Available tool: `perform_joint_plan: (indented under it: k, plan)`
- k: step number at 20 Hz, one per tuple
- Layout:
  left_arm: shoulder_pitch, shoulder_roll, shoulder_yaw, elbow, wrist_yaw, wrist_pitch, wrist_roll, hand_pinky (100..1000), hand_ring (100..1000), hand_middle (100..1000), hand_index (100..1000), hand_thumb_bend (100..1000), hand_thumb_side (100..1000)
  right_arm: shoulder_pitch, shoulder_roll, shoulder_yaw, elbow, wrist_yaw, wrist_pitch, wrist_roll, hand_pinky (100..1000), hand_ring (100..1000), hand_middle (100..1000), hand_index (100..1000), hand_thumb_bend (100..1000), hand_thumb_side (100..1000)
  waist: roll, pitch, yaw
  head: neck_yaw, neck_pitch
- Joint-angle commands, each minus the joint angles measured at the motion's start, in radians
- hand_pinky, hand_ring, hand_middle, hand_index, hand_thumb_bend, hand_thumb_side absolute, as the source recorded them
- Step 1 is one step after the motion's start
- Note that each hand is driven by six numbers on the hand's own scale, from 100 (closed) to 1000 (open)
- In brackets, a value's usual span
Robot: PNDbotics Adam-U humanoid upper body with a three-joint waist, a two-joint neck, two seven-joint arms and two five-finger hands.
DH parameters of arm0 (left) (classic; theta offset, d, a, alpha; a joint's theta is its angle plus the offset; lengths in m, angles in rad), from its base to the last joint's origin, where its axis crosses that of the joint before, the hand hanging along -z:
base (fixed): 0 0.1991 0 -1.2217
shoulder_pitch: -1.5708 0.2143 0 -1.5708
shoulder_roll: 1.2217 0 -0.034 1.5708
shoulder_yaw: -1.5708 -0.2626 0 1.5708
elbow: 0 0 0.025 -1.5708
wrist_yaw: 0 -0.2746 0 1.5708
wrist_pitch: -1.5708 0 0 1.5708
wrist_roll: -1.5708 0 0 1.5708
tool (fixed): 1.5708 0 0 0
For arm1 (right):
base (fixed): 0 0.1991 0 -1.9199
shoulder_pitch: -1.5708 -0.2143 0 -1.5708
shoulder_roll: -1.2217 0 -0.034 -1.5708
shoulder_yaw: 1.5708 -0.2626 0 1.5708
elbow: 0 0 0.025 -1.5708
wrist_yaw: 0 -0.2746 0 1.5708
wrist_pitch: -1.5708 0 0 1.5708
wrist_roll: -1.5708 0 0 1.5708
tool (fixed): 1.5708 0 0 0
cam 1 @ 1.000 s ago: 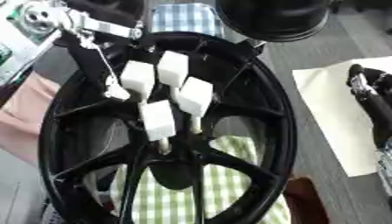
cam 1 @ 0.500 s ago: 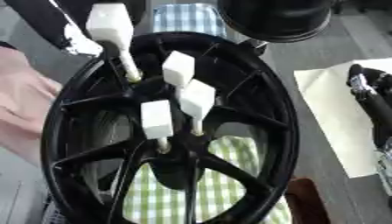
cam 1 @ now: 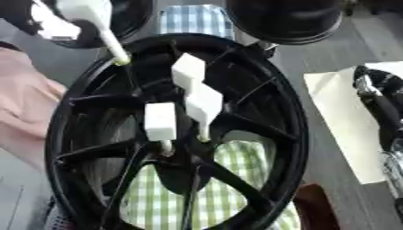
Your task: Pull the pin out of the wheel hub.
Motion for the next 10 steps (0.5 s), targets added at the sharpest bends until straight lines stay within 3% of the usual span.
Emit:
perform_joint_plan:
  k: [1, 3, 4, 6, 10]
  plan:
    - [0.038, 0.121, 0.101, 0.042, -0.031, 0.024, 0.055, 596, 411, 203, 353, 225, 138, -0.006, -0.028, -0.012, -0.016, 0.000, -0.002, -0.007, 827, 746, 607, 694, 248, 470, -0.002, -0.025, 0.000, -0.009, 0.000]
    - [0.089, 0.164, 0.152, 0.048, -0.012, 0.007, 0.086, 596, 411, 203, 353, 225, 138, -0.011, -0.029, -0.008, -0.016, -0.001, -0.001, -0.004, 827, 746, 607, 694, 248, 470, 0.000, -0.023, -0.010, 0.001, -0.001]
    - [0.116, 0.182, 0.180, 0.053, -0.006, 0.002, 0.103, 594, 410, 203, 359, 168, 154, -0.012, -0.029, -0.011, -0.017, 0.000, -0.001, -0.005, 827, 746, 606, 695, 248, 470, -0.002, -0.019, -0.007, -0.005, -0.001]
    - [0.172, 0.226, 0.236, 0.092, -0.024, 0.020, 0.138, 593, 408, 201, 359, 160, 155, -0.008, -0.028, -0.030, -0.019, 0.002, -0.005, -0.019, 827, 746, 606, 695, 247, 470, -0.018, -0.008, 0.019, -0.024, -0.002]
    - [0.288, 0.234, 0.330, 0.204, -0.074, 0.071, 0.209, 595, 415, 210, 372, 164, 158, -0.012, -0.026, -0.028, -0.022, 0.000, -0.003, -0.021, 826, 746, 606, 695, 246, 470, -0.025, -0.006, 0.016, -0.017, -0.006]
